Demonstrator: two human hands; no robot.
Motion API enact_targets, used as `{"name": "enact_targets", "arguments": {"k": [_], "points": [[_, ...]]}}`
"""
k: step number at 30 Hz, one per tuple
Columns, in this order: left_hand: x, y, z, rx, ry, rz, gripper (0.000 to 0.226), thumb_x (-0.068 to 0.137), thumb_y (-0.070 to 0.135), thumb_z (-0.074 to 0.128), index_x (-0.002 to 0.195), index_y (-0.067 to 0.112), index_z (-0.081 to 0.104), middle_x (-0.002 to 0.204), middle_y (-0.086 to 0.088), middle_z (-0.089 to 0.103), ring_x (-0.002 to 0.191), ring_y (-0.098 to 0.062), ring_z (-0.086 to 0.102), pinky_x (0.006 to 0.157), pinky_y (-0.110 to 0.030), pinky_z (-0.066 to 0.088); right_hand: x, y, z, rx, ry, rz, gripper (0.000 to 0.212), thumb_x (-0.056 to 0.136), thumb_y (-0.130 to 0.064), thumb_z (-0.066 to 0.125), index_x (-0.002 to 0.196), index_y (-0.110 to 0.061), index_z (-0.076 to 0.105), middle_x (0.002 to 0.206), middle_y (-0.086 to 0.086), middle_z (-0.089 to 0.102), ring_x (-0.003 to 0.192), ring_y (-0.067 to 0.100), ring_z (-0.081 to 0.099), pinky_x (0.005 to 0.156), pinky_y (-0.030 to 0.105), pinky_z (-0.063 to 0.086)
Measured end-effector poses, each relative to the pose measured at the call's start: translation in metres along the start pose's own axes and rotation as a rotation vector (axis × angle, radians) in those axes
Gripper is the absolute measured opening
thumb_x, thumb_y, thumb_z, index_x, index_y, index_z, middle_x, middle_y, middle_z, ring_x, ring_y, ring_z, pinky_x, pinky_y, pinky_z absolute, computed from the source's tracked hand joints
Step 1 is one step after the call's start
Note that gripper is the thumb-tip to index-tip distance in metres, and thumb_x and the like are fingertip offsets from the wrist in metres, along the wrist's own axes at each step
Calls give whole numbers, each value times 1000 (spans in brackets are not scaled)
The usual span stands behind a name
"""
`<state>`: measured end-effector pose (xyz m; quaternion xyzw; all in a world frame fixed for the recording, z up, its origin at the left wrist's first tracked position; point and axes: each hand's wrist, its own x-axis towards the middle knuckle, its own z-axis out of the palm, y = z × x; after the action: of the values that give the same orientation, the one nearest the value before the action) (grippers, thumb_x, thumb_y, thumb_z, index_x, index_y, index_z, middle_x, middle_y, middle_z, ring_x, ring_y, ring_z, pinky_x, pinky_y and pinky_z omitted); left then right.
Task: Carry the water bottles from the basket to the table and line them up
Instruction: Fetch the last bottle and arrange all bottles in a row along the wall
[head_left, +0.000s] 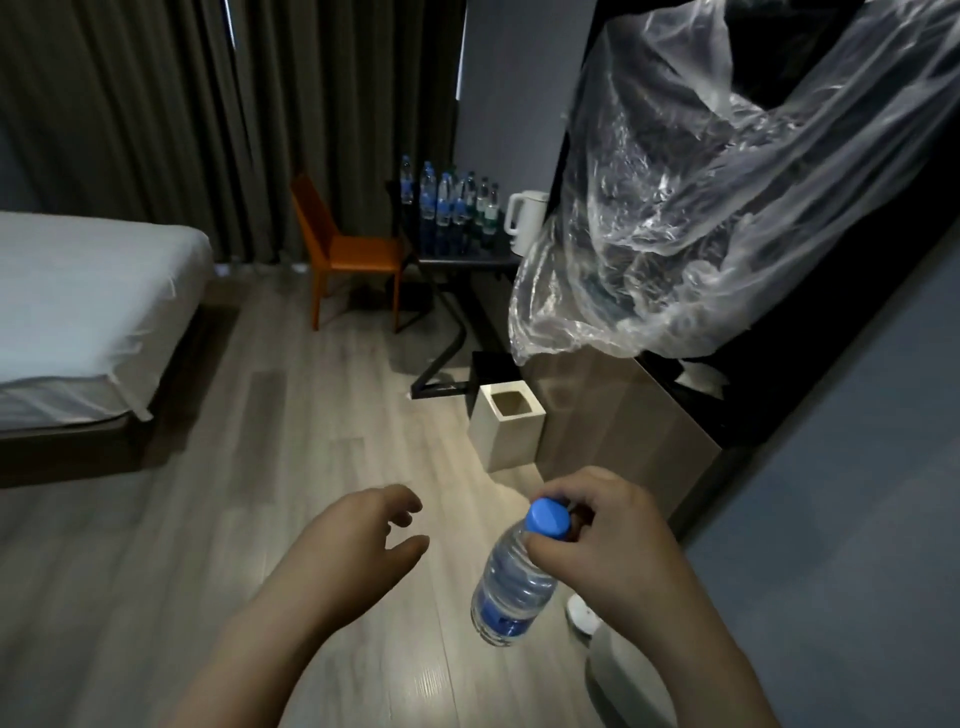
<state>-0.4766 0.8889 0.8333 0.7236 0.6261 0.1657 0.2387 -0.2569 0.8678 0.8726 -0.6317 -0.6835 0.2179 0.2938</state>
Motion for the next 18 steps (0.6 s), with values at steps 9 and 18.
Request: {"name": "enact_targets", "arguments": {"k": [9, 18], "points": [[117, -7, -26, 18, 40, -78, 35, 88, 43, 56, 122, 34, 52, 115, 18, 60, 101, 0, 57, 86, -20, 50, 148, 14, 15, -1, -49, -87, 20, 69, -27, 71, 88, -33, 67, 86, -17, 58, 77, -1, 58, 65, 16, 50], [218, -63, -52, -6, 13, -137, 35, 88, 42, 55, 122, 34, 53, 114, 19, 60, 101, 0, 57, 86, -20, 49, 270, 1, 60, -1, -111, -73, 19, 66, -25, 71, 82, -33, 67, 85, -16, 58, 81, -6, 55, 57, 11, 44]]}}
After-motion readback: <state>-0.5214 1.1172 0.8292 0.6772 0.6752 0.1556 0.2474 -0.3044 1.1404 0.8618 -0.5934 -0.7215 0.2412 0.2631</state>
